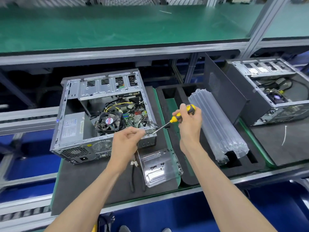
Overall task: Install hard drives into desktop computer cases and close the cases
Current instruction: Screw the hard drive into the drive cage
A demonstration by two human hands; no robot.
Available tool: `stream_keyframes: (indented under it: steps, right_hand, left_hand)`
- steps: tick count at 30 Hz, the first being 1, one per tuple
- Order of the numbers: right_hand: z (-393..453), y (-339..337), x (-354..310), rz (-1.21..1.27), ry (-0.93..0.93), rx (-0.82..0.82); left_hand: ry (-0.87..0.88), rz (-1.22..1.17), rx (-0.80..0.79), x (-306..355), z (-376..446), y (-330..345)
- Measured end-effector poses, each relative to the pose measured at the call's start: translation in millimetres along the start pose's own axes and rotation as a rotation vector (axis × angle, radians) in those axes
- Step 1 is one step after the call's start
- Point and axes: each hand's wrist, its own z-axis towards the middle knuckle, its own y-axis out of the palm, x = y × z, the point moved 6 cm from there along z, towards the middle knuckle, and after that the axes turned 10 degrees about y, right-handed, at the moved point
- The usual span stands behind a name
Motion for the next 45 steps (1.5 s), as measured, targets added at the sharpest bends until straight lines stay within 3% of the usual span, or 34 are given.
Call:
stream_keyframes:
  steps: [8, 11, 25, 32, 45]
  right_hand:
    - [-21, 90, -9, 0.067, -0.001, -0.150]
    - [-26, 120, -3, 0.050, -0.003, -0.176]
    - [-25, 188, 5, -0.077, -0.128, -0.159]
    - [9, 198, 2, -0.151, -0.179, -0.232]
    - [96, 215, 3, -0.096, -0.099, -0.355]
  left_hand:
    - [-0.319, -0.871, 0.227, 14, 43, -35]
    - [-0.339, -1.041, 0.260, 20, 52, -52]
    - [-0.340, -1.038, 0.296, 19, 92, -99]
    - [-0.351, -1.019, 0.346, 7, 121, -89]
    - [-0.298, -1.069, 0.440, -1, 181, -61]
